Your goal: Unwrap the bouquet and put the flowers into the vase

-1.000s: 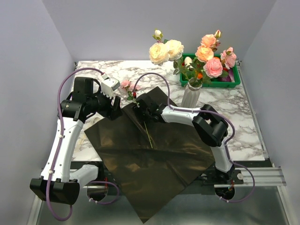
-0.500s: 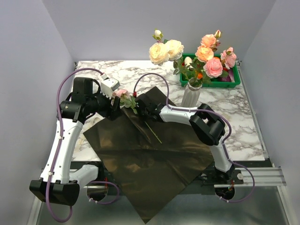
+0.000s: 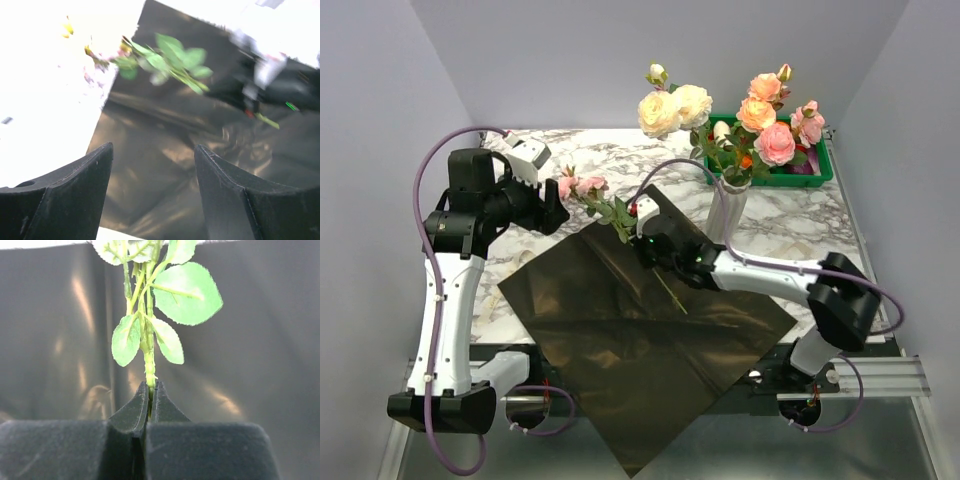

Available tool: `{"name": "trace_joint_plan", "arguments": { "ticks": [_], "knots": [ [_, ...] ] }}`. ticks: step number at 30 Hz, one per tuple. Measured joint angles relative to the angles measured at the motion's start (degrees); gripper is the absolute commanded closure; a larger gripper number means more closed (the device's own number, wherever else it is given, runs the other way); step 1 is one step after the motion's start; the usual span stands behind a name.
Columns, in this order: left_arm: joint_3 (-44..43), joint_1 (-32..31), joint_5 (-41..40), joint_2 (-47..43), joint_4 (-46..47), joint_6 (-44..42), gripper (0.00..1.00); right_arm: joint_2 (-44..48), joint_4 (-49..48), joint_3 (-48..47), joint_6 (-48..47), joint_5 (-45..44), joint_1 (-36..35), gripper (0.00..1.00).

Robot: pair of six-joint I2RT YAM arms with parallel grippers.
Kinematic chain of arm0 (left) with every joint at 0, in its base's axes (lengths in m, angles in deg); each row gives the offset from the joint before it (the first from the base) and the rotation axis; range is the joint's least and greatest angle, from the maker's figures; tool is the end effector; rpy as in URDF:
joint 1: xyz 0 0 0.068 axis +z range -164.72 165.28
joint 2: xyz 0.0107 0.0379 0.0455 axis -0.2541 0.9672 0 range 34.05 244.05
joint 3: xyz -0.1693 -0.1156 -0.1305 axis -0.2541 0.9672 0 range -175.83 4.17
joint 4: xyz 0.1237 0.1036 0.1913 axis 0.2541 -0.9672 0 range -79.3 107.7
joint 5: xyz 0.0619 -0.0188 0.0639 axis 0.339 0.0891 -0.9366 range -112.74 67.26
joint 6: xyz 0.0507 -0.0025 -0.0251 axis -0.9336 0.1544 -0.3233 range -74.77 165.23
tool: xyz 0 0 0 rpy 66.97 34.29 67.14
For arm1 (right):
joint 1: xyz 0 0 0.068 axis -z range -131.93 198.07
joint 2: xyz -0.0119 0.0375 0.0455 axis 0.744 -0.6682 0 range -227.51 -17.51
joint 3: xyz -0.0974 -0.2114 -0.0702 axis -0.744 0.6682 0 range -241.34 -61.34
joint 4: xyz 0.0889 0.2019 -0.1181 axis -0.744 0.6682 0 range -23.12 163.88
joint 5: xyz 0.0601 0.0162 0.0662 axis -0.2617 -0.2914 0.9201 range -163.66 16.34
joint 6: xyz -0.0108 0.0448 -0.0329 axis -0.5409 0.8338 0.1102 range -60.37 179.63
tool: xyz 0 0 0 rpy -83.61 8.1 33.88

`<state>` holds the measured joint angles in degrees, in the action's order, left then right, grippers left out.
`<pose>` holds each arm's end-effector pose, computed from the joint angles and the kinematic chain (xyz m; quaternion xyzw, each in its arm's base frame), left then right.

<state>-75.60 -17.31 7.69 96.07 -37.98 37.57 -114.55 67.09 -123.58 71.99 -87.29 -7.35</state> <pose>0.1985 -0.0290 0.3811 0.1922 0.8533 -0.2169 0.4335 0.2155 0.2961 0.1967 -0.2723 0.8394 0.1683 0.4393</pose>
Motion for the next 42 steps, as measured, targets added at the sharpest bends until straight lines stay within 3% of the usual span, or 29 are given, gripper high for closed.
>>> {"name": "trace_joint_plan", "arguments": {
  "ticks": [6, 13, 18, 23, 26, 29, 34, 38, 42],
  "knots": [
    [-1.31, 1.51, -1.77, 0.15, 2.99, 4.15, 0.25, 15.89, -11.65, 14.01, -6.32, -2.10, -5.03, 0.99],
    [-5.38, 2.27, -5.07, 1.70, 3.23, 5.66, 0.25, 32.65, -16.76, 28.11, -14.80, -8.17, -10.12, 0.99],
    [-9.09, 4.11, -7.06, 3.17, 4.13, 6.88, 0.25, 46.34, -16.94, 29.53, -20.72, -13.70, -13.84, 0.99],
    [-7.32, 4.13, -7.52, 3.52, 5.55, 8.66, 0.25, 56.37, -17.99, 26.05, -27.71, -19.69, -14.27, 0.99],
    [-5.16, 4.13, -6.97, 3.82, 5.86, 9.18, 0.25, 57.99, -25.86, 23.63, -34.62, -21.90, -14.32, 0.99],
    [-2.89, 4.13, -6.25, 4.13, 5.92, 9.31, 0.25, 56.83, -40.52, 22.99, -44.61, -22.71, -14.34, 0.99],
    [-1.01, 4.13, -5.31, 4.13, 5.92, 9.01, 0.25, 47.34, -64.65, 18.73, -61.90, -20.94, -14.29, 0.99],
    [-0.09, 4.13, -4.42, 4.07, 5.90, 8.37, 0.25, 43.15, -69.18, 15.98, -65.66, -18.01, -11.43, 0.99],
    [0.20, 4.13, -3.58, 4.00, 5.90, 7.19, 0.25, 39.85, -71.38, 13.62, -63.58, -15.45, -1.90, 0.99]
  ]
}}
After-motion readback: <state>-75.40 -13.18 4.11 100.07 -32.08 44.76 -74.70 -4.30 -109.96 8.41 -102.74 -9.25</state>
